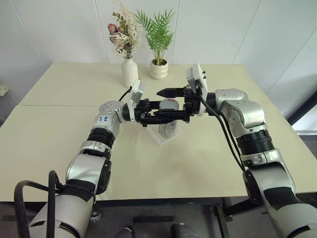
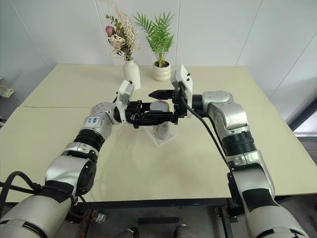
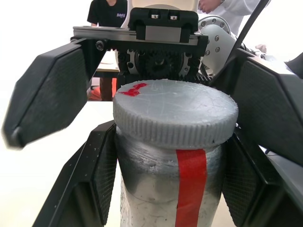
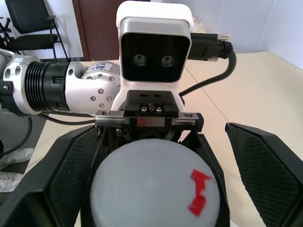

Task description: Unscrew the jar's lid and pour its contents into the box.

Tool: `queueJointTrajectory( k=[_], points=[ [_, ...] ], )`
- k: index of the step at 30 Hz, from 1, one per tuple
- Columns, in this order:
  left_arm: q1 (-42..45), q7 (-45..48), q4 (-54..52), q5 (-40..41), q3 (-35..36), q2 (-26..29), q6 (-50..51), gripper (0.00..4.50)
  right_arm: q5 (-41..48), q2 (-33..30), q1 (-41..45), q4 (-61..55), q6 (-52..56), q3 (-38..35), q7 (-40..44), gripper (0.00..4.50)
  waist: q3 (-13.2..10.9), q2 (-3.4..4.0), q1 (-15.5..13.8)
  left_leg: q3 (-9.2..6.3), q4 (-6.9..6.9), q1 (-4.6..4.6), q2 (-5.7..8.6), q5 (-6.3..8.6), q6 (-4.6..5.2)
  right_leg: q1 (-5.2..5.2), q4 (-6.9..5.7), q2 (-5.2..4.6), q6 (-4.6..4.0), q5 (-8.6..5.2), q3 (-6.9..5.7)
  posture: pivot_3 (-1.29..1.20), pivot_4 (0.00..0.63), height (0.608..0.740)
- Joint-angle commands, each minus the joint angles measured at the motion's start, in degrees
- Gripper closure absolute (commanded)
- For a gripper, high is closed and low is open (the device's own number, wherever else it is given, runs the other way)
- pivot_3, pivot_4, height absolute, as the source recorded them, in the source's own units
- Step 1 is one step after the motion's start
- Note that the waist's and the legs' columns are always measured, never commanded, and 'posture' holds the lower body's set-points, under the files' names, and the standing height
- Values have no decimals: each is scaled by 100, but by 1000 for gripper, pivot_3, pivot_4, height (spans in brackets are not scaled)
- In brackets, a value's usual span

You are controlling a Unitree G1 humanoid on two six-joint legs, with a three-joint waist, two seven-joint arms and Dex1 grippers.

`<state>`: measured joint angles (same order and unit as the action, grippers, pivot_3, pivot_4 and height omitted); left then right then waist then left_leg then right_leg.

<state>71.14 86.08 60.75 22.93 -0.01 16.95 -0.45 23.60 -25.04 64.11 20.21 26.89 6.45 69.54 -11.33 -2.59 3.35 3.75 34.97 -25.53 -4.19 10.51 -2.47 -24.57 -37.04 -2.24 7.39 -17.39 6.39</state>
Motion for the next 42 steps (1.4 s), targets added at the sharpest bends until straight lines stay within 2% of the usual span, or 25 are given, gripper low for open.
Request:
queueJointTrajectory(
  k=[1,24,42],
  points=[
    [-3,642,-199,91,43,84,-55,1889,-70,-360,25,-31,-53,-378,-165,0,0,0,-4,0,0,0,0,0,0,0,0,0,0,0,0,0,150,740],
    [-49,642,-150,11,96,141,-22,1889,175,-1156,-543,-899,368,-742,-381,0,-2,3,2,0,-1,0,0,1,-2,-2,3,0,-1,0,2,0,150,740],
    [37,642,-115,-10,85,153,50,1889,619,-720,-446,-1776,902,-768,-961,0,-2,4,-8,0,-1,0,0,1,-1,-1,4,0,-1,0,2,0,150,740]
  ],
)
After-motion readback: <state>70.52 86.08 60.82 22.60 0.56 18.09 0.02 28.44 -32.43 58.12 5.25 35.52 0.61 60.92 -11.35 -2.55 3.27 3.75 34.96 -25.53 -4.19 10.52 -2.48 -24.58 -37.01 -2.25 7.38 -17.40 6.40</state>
